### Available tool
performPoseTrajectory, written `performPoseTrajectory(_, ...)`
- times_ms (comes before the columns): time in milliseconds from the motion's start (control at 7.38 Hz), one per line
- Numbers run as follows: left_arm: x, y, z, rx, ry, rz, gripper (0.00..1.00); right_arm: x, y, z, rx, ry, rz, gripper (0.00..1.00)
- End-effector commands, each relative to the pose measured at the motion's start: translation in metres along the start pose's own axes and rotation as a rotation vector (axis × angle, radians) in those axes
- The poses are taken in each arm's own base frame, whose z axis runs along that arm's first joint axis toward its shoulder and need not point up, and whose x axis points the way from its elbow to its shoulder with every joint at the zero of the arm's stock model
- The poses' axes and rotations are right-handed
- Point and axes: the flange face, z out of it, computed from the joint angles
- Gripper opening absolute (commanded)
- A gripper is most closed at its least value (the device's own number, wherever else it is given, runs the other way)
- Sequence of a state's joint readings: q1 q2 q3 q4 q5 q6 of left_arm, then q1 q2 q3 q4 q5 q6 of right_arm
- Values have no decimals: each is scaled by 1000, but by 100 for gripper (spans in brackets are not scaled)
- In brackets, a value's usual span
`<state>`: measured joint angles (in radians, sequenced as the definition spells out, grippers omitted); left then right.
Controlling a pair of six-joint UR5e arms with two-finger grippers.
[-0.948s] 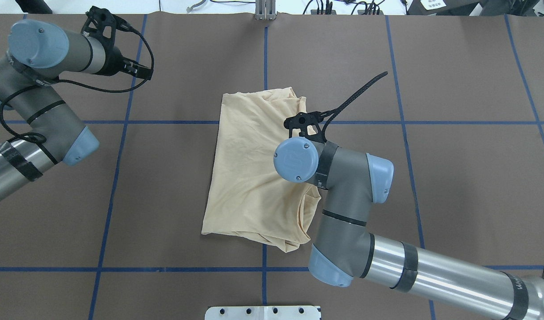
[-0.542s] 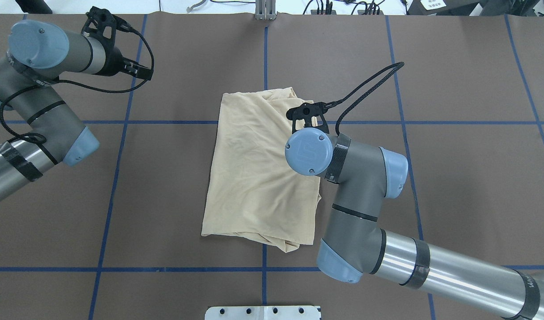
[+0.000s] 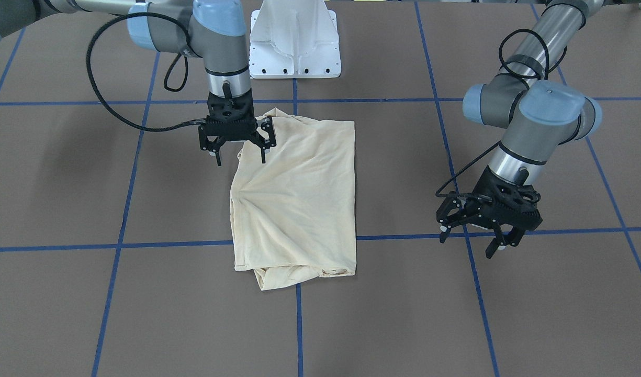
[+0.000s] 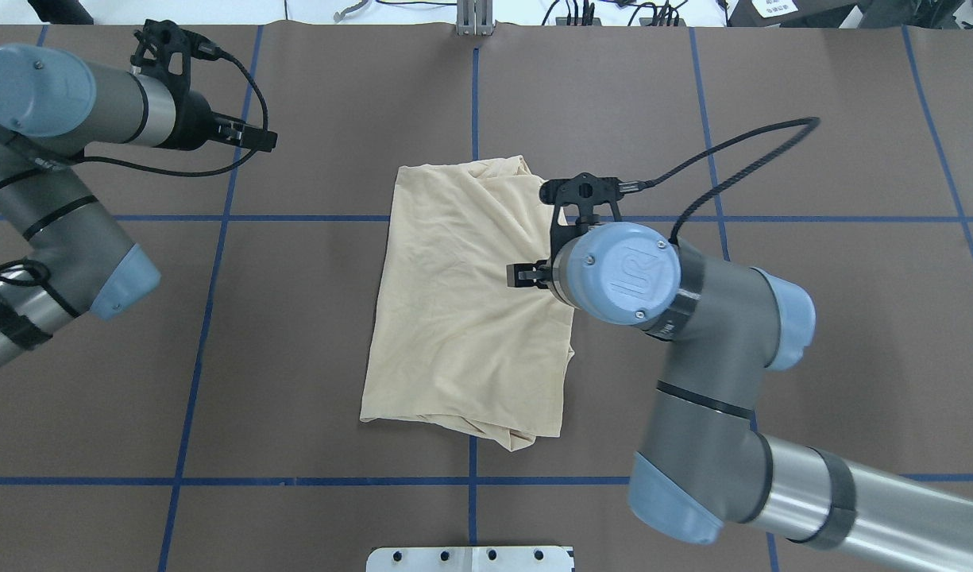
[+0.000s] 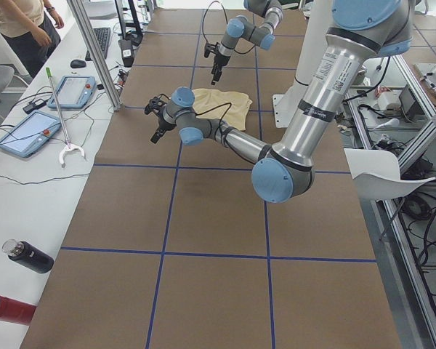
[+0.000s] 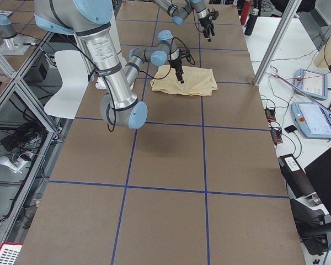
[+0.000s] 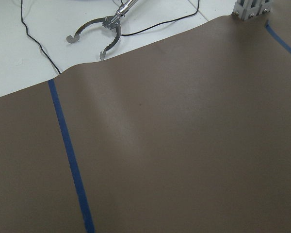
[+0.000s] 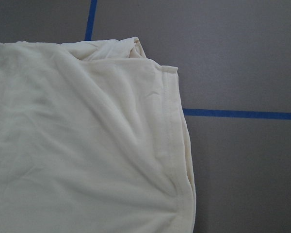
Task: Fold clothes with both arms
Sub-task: 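Move both grippers down to the shirt edge nearest the robot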
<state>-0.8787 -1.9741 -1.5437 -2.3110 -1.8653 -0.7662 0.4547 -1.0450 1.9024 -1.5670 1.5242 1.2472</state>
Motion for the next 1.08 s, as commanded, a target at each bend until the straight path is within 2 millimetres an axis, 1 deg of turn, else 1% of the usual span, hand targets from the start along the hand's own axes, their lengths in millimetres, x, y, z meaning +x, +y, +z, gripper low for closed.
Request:
performPoseTrajectory(0,58,72,-43,-69,134,-139,100,26,27,-26,-19,-44,147,100)
performPoseTrajectory(135,88,106,-48,-103,162,-222,100,23,38,-28,-27,-70,173,100)
performPoseTrajectory(271,124,138,-43,-104,162,-298,100,26,47,-30,-21,-90,200,100)
performPoseTrajectory(406,159,175,-30,-121,155,-372,100,32,53,-34,-7,-102,206,100)
performPoseTrajectory(542,176,193,-25,-131,141,-393,99,31,52,-35,-3,-105,206,100)
performPoseTrajectory(677,198,203,-18,-160,114,-394,91,31,53,-34,-3,-104,204,100)
performPoseTrajectory(813,220,197,-13,-177,98,-391,74,31,54,-34,-4,-104,204,100)
performPoseTrajectory(948,234,210,-10,-208,97,-401,59,30,54,-34,-4,-104,203,100)
